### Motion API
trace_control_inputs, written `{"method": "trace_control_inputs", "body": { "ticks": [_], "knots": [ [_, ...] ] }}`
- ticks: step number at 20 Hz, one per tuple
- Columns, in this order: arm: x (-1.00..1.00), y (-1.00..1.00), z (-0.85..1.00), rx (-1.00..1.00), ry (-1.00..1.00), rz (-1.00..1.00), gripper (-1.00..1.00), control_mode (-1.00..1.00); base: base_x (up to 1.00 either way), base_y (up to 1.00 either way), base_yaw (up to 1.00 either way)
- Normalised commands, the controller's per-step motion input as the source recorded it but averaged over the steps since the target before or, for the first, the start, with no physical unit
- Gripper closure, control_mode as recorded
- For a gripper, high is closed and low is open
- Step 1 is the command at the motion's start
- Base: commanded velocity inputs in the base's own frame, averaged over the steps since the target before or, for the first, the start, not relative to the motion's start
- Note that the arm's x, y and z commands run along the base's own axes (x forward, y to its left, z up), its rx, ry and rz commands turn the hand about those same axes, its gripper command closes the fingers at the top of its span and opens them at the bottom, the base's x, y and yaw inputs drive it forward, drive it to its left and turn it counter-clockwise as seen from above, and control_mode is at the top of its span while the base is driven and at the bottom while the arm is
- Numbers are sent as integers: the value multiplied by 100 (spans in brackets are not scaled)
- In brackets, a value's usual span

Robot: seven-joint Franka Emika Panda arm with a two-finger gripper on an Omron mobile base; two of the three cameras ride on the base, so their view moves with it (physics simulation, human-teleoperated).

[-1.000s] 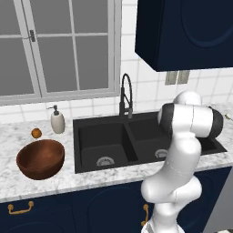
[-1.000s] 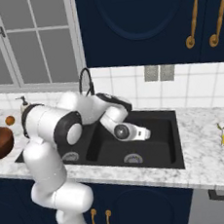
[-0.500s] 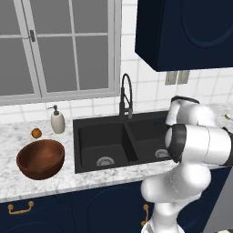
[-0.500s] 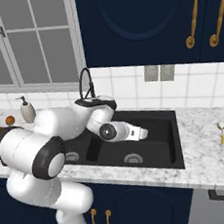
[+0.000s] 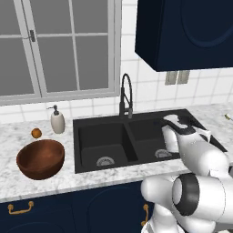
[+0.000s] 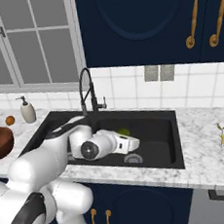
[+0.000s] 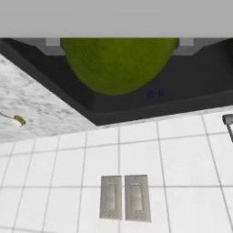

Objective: Pick the lime from the sink and place it in the bowl. Then pick the bowl and place it in the microwave. Then close the microwave door and press the start button.

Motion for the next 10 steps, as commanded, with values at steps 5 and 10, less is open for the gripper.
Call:
{"method": "trace_control_inputs", "body": {
  "ticks": [5,10],
  "knots": [
    [-21,-22,100,10,0,0,100,-100,0,0,0],
    [-37,-17,100,12,0,0,100,-100,0,0,0]
  ]
}}
